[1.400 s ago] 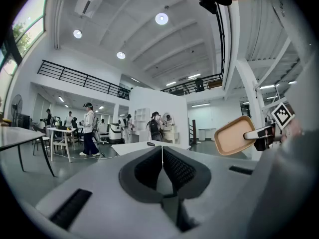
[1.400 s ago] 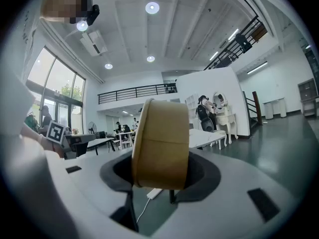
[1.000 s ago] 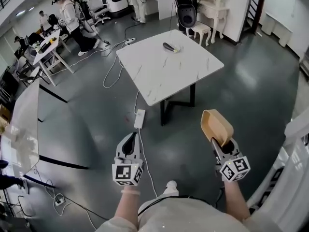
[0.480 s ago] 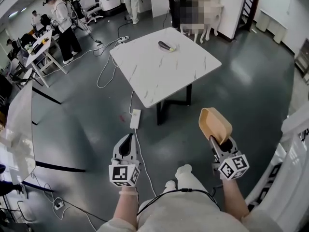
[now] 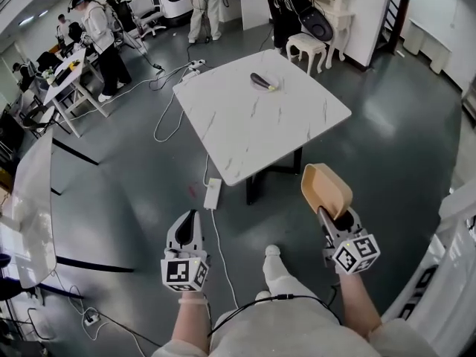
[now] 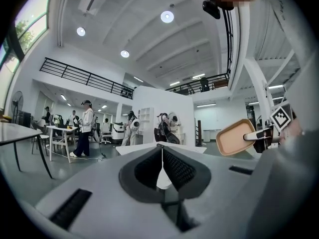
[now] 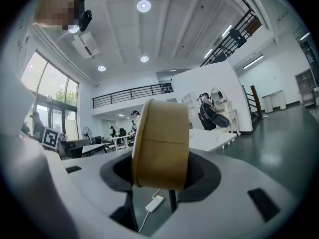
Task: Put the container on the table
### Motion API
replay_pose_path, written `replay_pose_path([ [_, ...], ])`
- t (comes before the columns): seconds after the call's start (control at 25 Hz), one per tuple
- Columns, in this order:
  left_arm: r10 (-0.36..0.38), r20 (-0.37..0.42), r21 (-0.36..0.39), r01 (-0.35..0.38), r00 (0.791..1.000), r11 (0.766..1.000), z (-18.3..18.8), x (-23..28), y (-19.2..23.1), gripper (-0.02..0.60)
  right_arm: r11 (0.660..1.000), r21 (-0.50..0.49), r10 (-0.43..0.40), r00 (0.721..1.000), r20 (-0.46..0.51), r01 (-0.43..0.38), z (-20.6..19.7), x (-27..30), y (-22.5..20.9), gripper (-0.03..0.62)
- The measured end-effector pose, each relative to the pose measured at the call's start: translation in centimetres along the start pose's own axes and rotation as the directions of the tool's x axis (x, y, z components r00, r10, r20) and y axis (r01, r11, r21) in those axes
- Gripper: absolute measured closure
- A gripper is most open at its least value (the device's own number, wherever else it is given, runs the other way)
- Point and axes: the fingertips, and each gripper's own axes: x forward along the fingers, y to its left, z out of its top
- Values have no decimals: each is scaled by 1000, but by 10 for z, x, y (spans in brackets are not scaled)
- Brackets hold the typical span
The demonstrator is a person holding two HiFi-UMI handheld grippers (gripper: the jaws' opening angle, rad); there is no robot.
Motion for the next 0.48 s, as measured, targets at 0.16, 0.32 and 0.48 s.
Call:
replay_pose_path([
  [0.16, 18, -11, -1, -18, 1000, 1000, -1, 32, 9, 574, 1000, 12, 28, 1000, -8, -28, 3, 37, -13, 379],
  [0.32, 16, -9, -1, -16, 1000, 1000, 3, 66, 11, 574, 999, 33, 35, 999, -13, -35, 11, 67, -33, 379],
  [0.48, 18, -10, -5, -18, 1000, 1000, 4, 95, 13, 574, 998, 34, 54, 998, -18, -53, 18, 96, -47, 379],
])
